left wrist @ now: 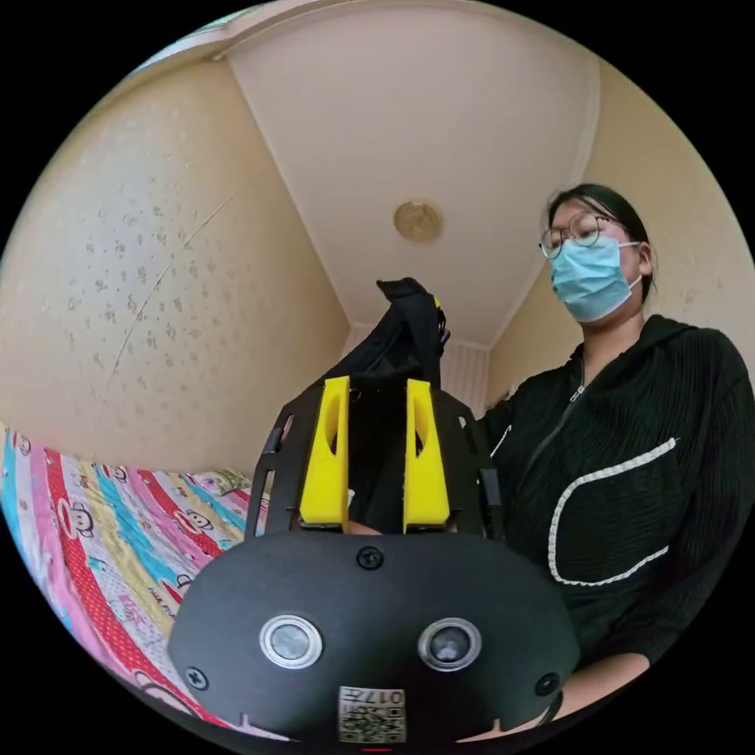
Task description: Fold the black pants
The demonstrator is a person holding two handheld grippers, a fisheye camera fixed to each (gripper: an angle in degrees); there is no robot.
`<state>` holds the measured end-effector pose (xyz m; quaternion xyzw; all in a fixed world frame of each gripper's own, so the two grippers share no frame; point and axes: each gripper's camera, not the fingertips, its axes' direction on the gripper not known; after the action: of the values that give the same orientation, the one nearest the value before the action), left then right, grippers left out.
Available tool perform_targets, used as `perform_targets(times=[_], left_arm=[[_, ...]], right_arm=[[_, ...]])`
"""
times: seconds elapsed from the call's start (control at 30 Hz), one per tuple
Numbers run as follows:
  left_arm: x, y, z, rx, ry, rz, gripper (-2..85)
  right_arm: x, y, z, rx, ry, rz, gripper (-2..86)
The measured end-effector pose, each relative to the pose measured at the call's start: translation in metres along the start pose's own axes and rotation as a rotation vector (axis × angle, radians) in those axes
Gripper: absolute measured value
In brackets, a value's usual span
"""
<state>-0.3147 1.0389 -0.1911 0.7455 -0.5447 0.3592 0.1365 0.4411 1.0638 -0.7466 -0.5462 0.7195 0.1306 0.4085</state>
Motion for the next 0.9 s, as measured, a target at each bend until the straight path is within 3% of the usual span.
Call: perform_targets(times=[0.1,0.3,0.43,0.53,0.67,0.8,0.9], left_arm=[[-0.021,0.031,0.012,-0.019,0.030,-0.108,11.9],[-0.059,0.050,0.095,-0.259,0.075,-0.198,17.0],[-0.073,0.048,0.140,0.005,0.257,-0.270,21.5],[-0.088,0.058,0.193,-0.013,0.318,-0.370,22.1],[-0.059,0.076,0.249,-0.013,0.542,-0.355,17.2],[-0.035,0.096,0.265,0.011,0.495,-0.360,14.8],[-0.021,0.107,0.268,-0.002,0.481,-0.305,4.7]], right_arm=[[0.027,-0.017,-0.001,0.063,-0.059,0.002,-0.3],[0.072,-0.036,-0.019,0.268,-0.192,0.019,-0.3],[0.084,-0.030,-0.028,0.338,-0.209,0.057,-0.3],[0.088,-0.018,-0.034,0.382,-0.229,0.090,-0.3],[0.085,-0.003,-0.049,0.392,-0.169,0.136,-0.3],[0.085,0.017,-0.072,0.453,-0.153,0.188,-0.3],[0.084,0.029,-0.086,0.458,-0.132,0.198,-0.3]])
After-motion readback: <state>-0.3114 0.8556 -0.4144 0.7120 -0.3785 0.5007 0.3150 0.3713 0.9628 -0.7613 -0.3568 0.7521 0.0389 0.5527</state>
